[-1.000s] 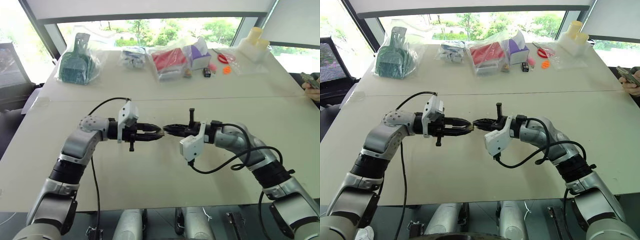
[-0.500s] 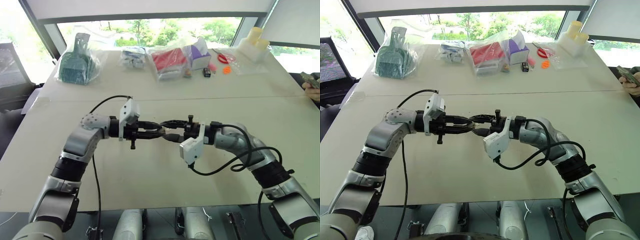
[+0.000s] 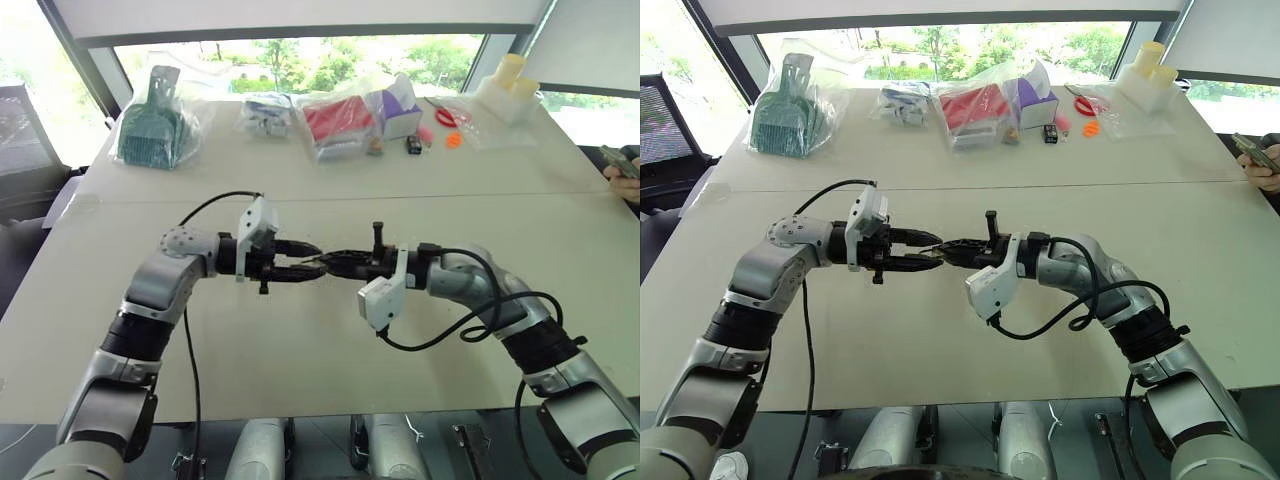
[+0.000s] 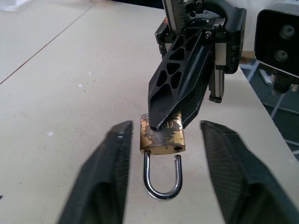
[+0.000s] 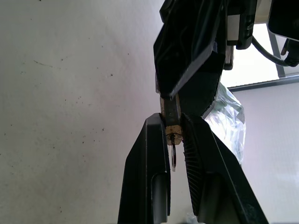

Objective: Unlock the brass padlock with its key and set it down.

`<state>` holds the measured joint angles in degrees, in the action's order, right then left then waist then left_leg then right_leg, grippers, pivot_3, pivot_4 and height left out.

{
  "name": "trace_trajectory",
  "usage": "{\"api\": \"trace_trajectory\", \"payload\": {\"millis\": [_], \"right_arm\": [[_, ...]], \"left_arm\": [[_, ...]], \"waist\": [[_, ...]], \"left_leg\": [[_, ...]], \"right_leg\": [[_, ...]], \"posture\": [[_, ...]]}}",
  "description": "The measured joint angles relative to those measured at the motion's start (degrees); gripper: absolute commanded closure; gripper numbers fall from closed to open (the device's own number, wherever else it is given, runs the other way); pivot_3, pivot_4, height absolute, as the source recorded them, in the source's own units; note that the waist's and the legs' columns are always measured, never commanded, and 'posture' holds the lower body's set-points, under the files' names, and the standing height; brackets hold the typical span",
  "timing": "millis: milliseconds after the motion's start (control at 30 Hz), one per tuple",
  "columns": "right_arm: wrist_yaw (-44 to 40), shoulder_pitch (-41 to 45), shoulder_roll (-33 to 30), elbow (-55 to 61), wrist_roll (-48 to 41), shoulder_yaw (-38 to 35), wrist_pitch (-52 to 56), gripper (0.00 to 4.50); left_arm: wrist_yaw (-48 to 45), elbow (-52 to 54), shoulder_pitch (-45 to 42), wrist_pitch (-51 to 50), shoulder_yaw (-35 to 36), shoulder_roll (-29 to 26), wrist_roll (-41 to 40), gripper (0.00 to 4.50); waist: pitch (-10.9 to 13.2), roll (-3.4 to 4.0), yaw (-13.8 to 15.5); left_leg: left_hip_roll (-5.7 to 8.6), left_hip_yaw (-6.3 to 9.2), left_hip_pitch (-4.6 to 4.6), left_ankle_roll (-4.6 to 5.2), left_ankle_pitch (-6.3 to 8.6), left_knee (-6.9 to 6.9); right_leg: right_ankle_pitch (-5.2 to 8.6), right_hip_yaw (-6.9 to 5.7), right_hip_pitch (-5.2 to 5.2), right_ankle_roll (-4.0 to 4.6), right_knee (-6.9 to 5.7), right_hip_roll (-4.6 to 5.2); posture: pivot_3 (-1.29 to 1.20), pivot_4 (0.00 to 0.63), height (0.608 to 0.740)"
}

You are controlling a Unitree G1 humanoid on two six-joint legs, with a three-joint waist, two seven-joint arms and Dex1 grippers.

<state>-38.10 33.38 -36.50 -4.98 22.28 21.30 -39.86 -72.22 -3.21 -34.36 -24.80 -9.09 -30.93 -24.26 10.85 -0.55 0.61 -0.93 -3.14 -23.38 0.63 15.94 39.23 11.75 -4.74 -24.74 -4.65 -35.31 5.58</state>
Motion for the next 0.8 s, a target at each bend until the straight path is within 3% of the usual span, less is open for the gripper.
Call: {"api": "trace_trajectory", "payload": {"millis": [67,133,167,233,467,800], "right_arm": [[0.00,-0.01,-0.02,0.00,0.00,0.00,0.61,4.50],[0.00,-0.02,-0.02,0.00,0.00,0.00,1.01,4.50],[0.00,-0.02,-0.02,0.00,0.00,0.00,1.25,4.50],[0.01,-0.07,-0.03,0.00,-0.01,-0.01,1.77,4.50],[0.04,-0.41,-0.05,0.01,0.00,-0.01,2.35,4.50],[0.07,-0.66,-0.06,0.01,-0.01,-0.02,2.83,4.50]], "left_arm": [[0.36,0.82,0.35,-0.12,0.56,-0.30,-0.09,0.05],[1.20,1.52,0.47,0.03,1.58,-0.41,-0.19,0.05],[1.47,1.64,0.47,0.20,1.99,-0.43,-0.19,0.26],[1.54,1.74,0.50,0.47,2.65,-0.60,-0.23,0.98],[2.47,1.95,1.71,0.47,4.03,-1.19,-1.25,4.48],[2.35,3.38,3.94,-0.07,3.41,-2.25,-1.19,4.48]], "waist": [[0.00,0.00,-0.01],[0.00,0.00,0.04],[0.00,0.00,0.06],[0.00,0.00,0.04],[0.00,0.00,0.00],[0.00,0.00,-0.02]], "left_leg": [[0.00,0.00,0.00,0.00,0.00,0.00],[0.00,0.00,0.00,0.00,0.00,0.00],[0.00,0.00,0.00,0.00,0.00,0.00],[0.00,0.00,0.00,0.00,0.00,0.00],[0.00,0.00,0.00,0.00,0.00,0.00],[0.00,0.00,0.00,-0.01,0.00,0.00]], "right_leg": [[0.00,0.00,0.00,0.00,0.00,0.00],[0.00,0.00,0.00,0.00,0.00,0.00],[0.00,0.00,0.00,0.00,0.00,0.00],[0.00,0.00,0.00,0.00,0.00,0.00],[0.00,0.00,0.00,0.00,0.00,0.00],[0.00,0.00,0.00,0.00,0.00,0.00]], "posture": [[0.00,0.150,0.740],[0.00,0.150,0.740],[0.00,0.150,0.740],[0.00,0.150,0.740],[0.00,0.150,0.740],[0.00,0.150,0.740]]}}
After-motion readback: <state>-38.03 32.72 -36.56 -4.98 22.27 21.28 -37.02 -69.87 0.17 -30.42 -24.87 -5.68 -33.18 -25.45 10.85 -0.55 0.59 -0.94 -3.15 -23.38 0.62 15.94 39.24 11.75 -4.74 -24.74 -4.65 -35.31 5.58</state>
